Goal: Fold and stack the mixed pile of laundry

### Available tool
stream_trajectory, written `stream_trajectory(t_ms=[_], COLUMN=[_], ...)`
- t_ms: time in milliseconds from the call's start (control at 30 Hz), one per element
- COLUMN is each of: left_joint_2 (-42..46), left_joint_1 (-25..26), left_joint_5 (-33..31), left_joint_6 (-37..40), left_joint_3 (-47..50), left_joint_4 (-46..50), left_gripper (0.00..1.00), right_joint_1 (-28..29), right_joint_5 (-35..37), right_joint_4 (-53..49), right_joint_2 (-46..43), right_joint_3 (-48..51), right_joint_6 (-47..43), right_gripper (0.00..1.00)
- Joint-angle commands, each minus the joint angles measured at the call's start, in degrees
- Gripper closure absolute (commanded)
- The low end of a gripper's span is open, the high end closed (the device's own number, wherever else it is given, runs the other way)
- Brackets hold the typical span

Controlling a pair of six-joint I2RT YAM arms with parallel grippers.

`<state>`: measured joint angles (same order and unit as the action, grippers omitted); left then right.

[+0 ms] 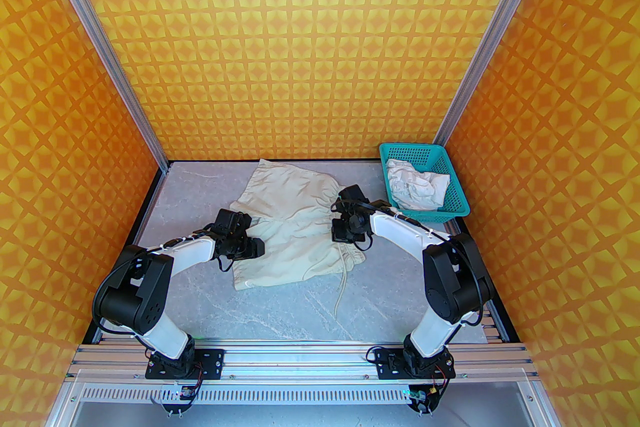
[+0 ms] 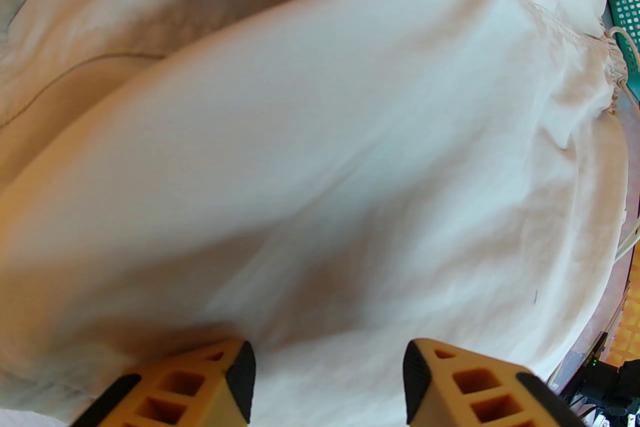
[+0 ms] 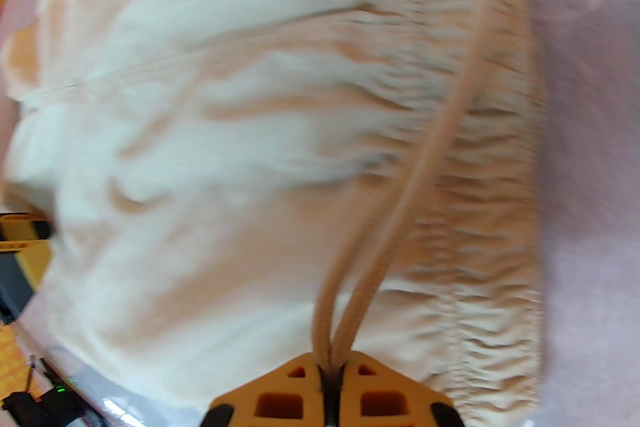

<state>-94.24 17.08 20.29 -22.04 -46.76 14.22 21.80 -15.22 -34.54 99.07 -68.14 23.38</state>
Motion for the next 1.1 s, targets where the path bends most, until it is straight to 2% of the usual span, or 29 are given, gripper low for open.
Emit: stream_trajectory(t_ms=[0, 133, 233, 300, 400, 500, 567, 767, 867, 933, 1067], left_joint_2=[0.5, 1.0, 1.6, 2.5, 4.7, 9.4, 13.5, 24.7, 27.2, 28.4, 33.0], left_joint_1=[-0.5, -0.5, -0.5, -0.4, -0.4, -0.4, -0.4, -0.7, -0.7, -0.7, -0.5], left_joint_5=[-0.5, -0.5, -0.6, -0.4, -0.4, -0.4, -0.4, -4.4, -6.5, -7.5, -7.7], left_joint_6=[0.1, 0.1, 0.1, 0.1, 0.4, 1.0, 1.3, 1.7, -0.8, -4.1, -8.7], left_joint_3=[1.1, 1.5, 1.6, 1.7, 1.6, 1.5, 1.6, 3.5, 5.6, 8.1, 14.1], left_joint_4=[-0.8, -0.7, -0.7, -0.3, 1.1, 4.2, 6.6, 16.1, 19.4, 20.3, 20.7], left_gripper=[0.47, 0.47, 0.47, 0.47, 0.46, 0.44, 0.42, 0.34, 0.3, 0.29, 0.28], right_joint_1=[-0.7, -1.8, -2.6, -2.6, -3.2, -4.4, -4.9, -8.4, -9.1, -9.4, -12.4], right_joint_5=[-11.9, -17.5, -17.4, -16.4, -13.6, -12.8, -10.5, -9.2, -3.6, 0.1, -1.0], right_joint_4=[11.7, 25.1, 35.6, 39.4, 38.8, 33.8, 27.6, 17.5, 7.6, 2.4, 0.5], right_joint_2=[-1.8, -2.0, 0.9, 3.9, 8.9, 10.8, 9.5, -0.8, -6.9, -10.3, -15.7], right_joint_3=[0.4, -0.4, -2.0, -3.7, -6.0, -6.4, -6.0, 2.2, 5.7, 8.4, 16.7], right_joint_6=[6.5, 16.4, 25.6, 28.2, 30.8, 30.4, 26.5, 17.3, 9.9, 6.3, 4.9], right_gripper=[1.0, 1.0, 1.0, 0.86, 0.54, 0.37, 0.31, 0.24, 0.22, 0.23, 0.3])
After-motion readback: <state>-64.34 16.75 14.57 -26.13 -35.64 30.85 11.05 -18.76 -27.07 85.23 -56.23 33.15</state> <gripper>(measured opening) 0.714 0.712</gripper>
